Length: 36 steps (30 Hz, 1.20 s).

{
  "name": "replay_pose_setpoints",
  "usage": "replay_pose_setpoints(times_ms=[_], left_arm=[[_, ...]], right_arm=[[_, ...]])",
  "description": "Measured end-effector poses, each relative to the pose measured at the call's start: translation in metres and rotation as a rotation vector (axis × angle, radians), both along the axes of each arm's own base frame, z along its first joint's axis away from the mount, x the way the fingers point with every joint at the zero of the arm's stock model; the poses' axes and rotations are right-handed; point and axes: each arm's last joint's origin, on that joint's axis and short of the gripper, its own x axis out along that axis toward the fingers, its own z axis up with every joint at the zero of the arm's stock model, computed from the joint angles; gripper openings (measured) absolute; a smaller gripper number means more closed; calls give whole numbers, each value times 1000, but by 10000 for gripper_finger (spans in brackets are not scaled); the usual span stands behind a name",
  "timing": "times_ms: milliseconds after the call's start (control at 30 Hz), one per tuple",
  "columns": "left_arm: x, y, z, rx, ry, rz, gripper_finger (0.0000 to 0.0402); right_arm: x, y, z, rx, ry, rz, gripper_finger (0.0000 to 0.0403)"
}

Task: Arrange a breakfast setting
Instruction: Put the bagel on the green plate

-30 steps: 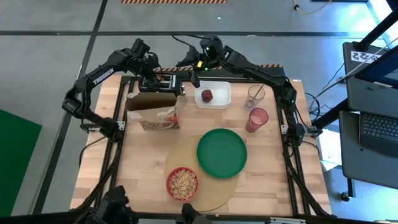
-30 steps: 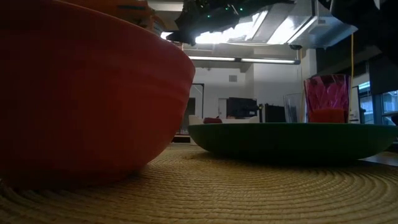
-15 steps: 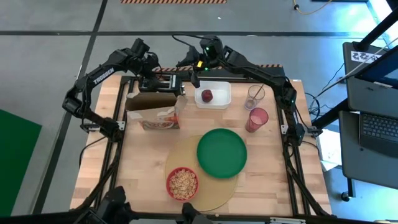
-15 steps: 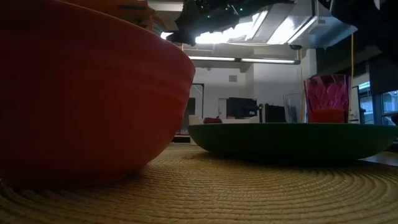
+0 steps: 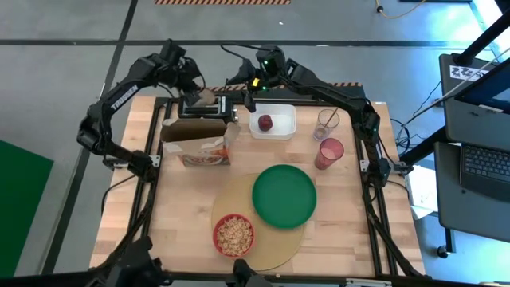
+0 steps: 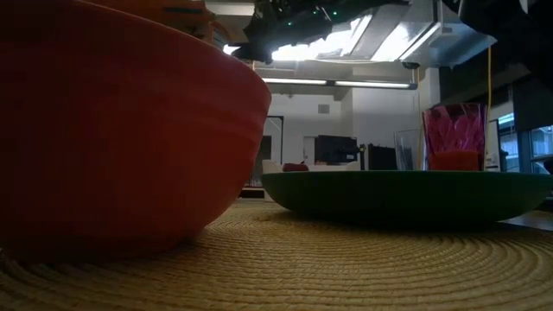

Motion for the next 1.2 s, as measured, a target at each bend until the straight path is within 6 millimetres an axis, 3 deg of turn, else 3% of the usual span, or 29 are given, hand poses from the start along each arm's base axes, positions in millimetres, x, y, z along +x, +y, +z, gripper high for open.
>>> replay_pose_setpoints(times_ms=[333,600,833,1000,1100,1200], left_arm=[[2,-13,59,86,-82,-74,1],[14,-33,102,158,-219,-189,0],[22,-44,113,182,-248,-233,0],[31,-50,116,203,-270,-275,0],[38,-53,119,239,-299,-304,0],[42,-55,122,266,-322,-323,0]], right_arm=[[1,-1,2,-26,-19,-1,264],[0,-8,5,-81,-39,-137,264],[-5,-22,13,-49,-110,-205,264],[-7,-24,13,-15,-123,-97,260],[-6,-22,13,-6,-125,-59,233],[-6,-20,13,1,-128,-30,175]])
